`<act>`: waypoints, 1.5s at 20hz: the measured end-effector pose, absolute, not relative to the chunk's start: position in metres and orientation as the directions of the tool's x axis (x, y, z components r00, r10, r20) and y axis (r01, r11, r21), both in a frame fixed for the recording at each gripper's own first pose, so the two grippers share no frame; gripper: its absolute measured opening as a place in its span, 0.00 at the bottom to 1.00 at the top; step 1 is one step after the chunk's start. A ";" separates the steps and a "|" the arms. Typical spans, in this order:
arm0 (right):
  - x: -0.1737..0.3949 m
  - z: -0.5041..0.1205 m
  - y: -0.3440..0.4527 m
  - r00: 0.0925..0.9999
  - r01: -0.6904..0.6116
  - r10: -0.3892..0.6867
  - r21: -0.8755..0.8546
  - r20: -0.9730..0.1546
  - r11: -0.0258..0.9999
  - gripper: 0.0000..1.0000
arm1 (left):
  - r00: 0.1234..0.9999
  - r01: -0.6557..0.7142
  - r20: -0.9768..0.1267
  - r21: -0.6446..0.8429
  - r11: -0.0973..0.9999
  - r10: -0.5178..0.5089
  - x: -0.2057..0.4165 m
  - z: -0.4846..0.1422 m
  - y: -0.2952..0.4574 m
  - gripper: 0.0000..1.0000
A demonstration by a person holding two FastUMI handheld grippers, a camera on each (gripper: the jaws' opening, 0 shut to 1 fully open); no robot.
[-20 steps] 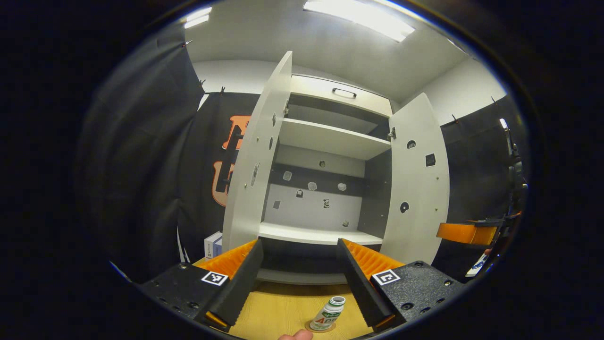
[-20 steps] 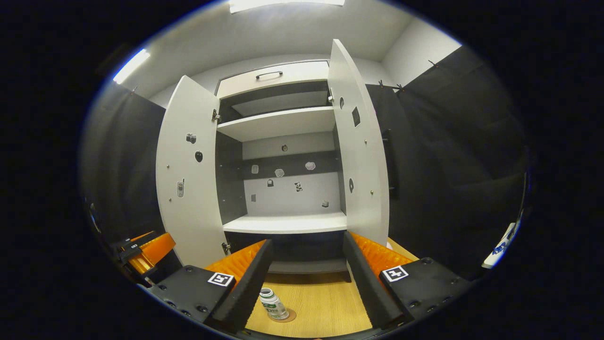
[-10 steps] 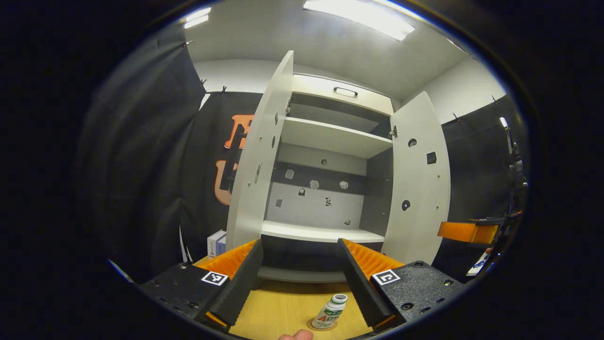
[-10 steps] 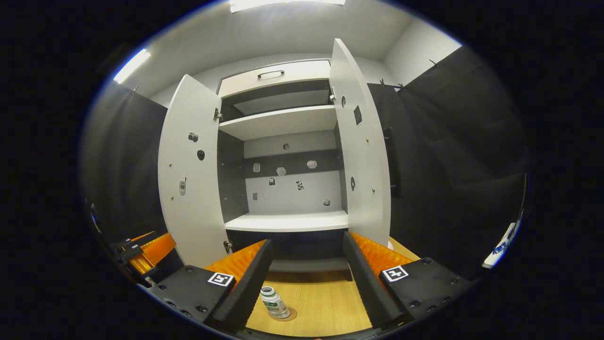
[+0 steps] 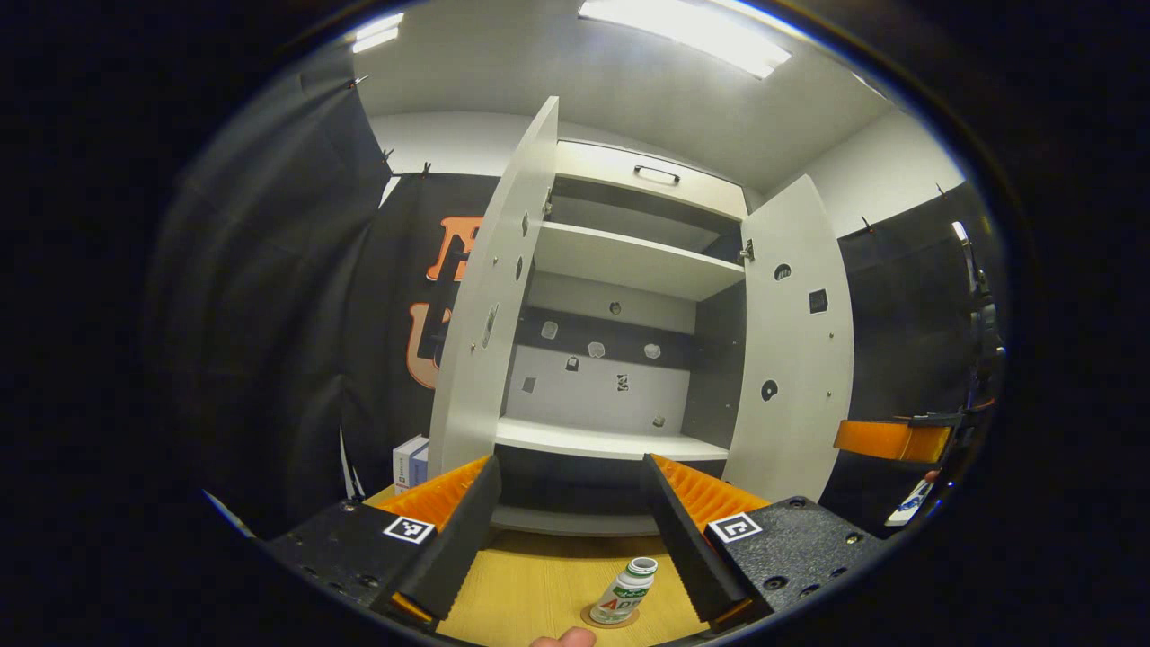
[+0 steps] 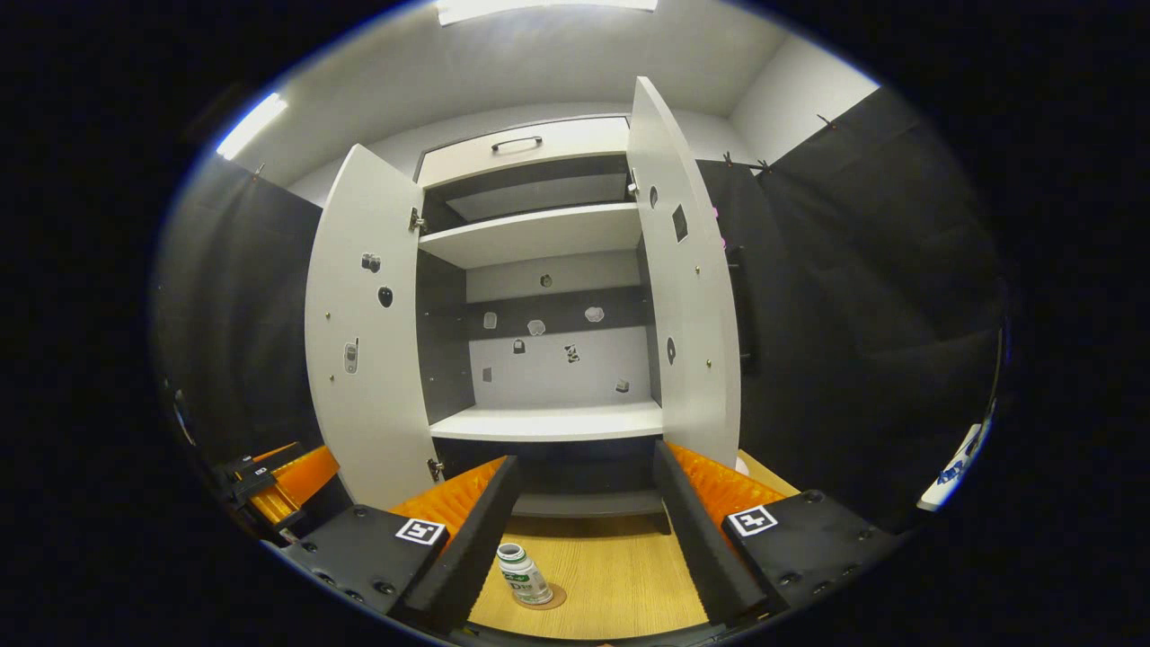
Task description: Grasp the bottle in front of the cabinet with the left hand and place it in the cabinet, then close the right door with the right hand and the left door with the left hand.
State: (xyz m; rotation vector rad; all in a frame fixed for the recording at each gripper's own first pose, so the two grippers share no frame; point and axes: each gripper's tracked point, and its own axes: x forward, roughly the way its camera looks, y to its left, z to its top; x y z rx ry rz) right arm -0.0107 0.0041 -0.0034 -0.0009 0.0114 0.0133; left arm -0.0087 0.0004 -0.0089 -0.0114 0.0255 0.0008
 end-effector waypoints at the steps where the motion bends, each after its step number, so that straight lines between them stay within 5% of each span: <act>1: -0.012 -0.004 0.004 1.000 -0.014 0.014 -0.001 -0.011 1.000 0.89 | 1.000 0.004 -0.025 -0.012 1.000 -0.005 -0.007 -0.010 -0.001 0.96; 8: -0.015 -0.004 0.001 1.000 -0.013 0.013 0.003 -0.007 1.000 0.89 | 0.997 0.046 -0.063 -0.063 0.997 -0.050 0.019 -0.033 -0.016 0.96; 9: -0.016 -0.004 0.000 1.000 -0.010 0.010 0.002 -0.008 1.000 0.98 | 0.996 0.053 -0.070 -0.061 0.997 -0.057 0.024 -0.040 -0.018 0.96; 10: -0.015 -0.004 -0.002 1.000 -0.006 0.006 0.001 -0.009 1.000 0.89 | 0.995 0.057 -0.082 -0.055 0.997 -0.061 0.027 -0.050 -0.020 0.96; 11: -0.015 -0.005 -0.003 1.000 -0.001 0.001 -0.003 -0.010 1.000 0.98 | 0.993 0.060 -0.101 -0.046 0.997 -0.065 0.031 -0.063 -0.021 0.96; 14: -0.015 -0.004 -0.006 1.000 0.012 -0.013 -0.018 -0.009 1.000 0.98 | 0.983 0.078 -0.166 -0.032 0.996 -0.082 0.043 -0.107 -0.028 0.96; 15: -0.015 -0.005 -0.007 1.000 0.016 -0.017 -0.023 -0.011 1.000 0.89 | 0.977 0.088 -0.191 -0.035 0.996 -0.093 0.046 -0.123 -0.030 0.96; 16: -0.015 -0.006 -0.008 1.000 0.019 -0.020 -0.027 -0.014 0.999 0.98 | 0.972 0.100 -0.210 -0.045 0.994 -0.107 0.048 -0.138 -0.034 0.96; 20: -0.015 -0.013 -0.014 0.999 0.034 -0.035 -0.035 -0.027 0.999 0.98 | 0.942 0.169 -0.286 -0.052 0.984 -0.176 0.048 -0.194 -0.055 0.96; 22: -0.015 -0.017 -0.014 0.999 0.031 -0.032 -0.037 -0.026 0.999 0.89 | 0.917 0.192 -0.346 -0.059 0.980 -0.200 0.045 -0.226 -0.064 0.96; 30: -0.015 -0.022 -0.018 0.998 0.032 -0.034 -0.043 -0.046 0.999 0.89 | 0.847 0.209 -0.476 -0.108 0.972 -0.235 0.041 -0.313 -0.085 0.96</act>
